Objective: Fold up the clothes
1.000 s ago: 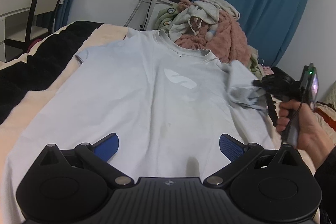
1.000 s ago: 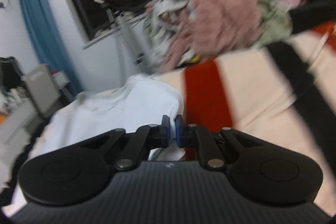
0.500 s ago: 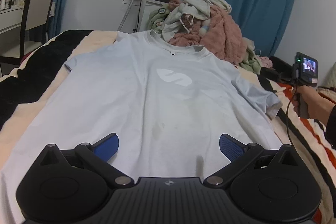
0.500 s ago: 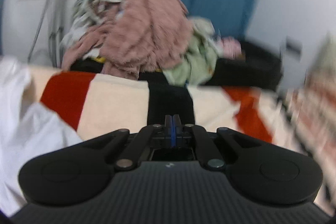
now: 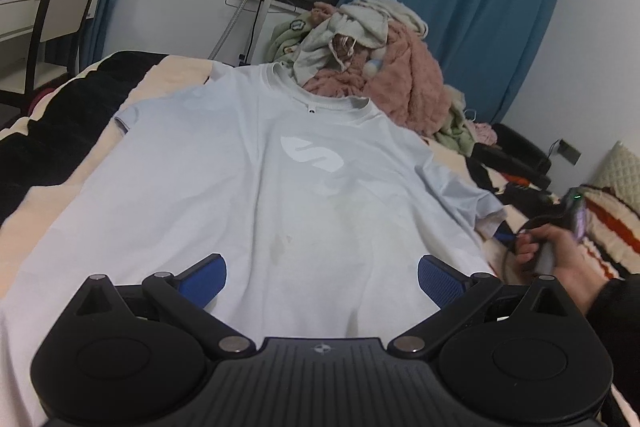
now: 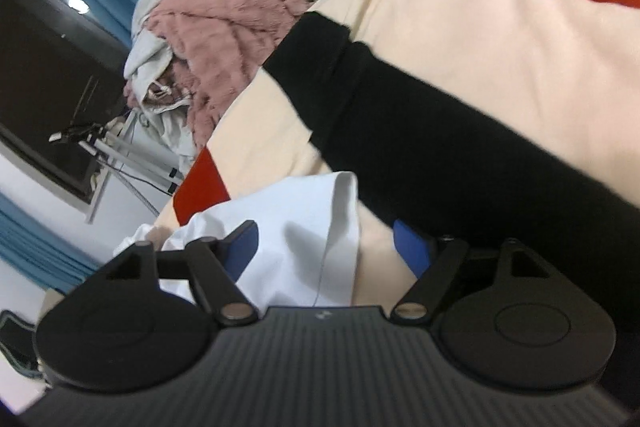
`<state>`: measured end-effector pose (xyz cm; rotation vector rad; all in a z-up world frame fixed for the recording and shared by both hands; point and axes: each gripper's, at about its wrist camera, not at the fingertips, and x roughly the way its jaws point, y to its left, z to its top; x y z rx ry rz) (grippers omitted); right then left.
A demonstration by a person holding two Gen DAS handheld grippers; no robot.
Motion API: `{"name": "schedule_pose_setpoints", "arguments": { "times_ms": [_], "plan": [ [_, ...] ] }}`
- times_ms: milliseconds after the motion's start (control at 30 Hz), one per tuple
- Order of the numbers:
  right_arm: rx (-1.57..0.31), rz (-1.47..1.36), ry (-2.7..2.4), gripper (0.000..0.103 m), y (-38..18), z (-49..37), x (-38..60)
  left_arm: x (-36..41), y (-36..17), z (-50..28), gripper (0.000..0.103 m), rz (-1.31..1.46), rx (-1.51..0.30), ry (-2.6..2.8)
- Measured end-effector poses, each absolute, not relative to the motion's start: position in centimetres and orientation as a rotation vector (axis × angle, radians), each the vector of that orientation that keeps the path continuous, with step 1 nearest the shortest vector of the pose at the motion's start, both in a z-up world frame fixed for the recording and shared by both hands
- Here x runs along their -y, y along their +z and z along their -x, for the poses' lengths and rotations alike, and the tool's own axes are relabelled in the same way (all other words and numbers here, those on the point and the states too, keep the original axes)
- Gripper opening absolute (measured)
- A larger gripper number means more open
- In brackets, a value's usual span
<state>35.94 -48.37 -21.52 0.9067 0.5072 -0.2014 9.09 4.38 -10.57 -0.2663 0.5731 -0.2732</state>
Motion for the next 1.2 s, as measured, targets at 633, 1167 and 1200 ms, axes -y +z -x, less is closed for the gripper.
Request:
{"name": "schedule_pose_setpoints", "arguments": {
  "times_ms": [633,1167,1200],
  "plan": [
    [-0.537,-0.085,-0.250,0.010,-15.6,-46.1,45.4,-3.8,-12.9,-12.4,0.103,0.219,-0.635,-0.246],
    [-0.342,-0.323,-0.144,0.077,-2.8,-21.4,38.1,-2.1,-10.6,-8.2,0.102,0.113,-0.588,-0.361],
    [-0.330,-0.346,-0.131,0.077,-2.1,-19.1,37.3,-2.0,-10.4,-7.6,0.102,0.113,-0.590,-0.372]
  ]
}}
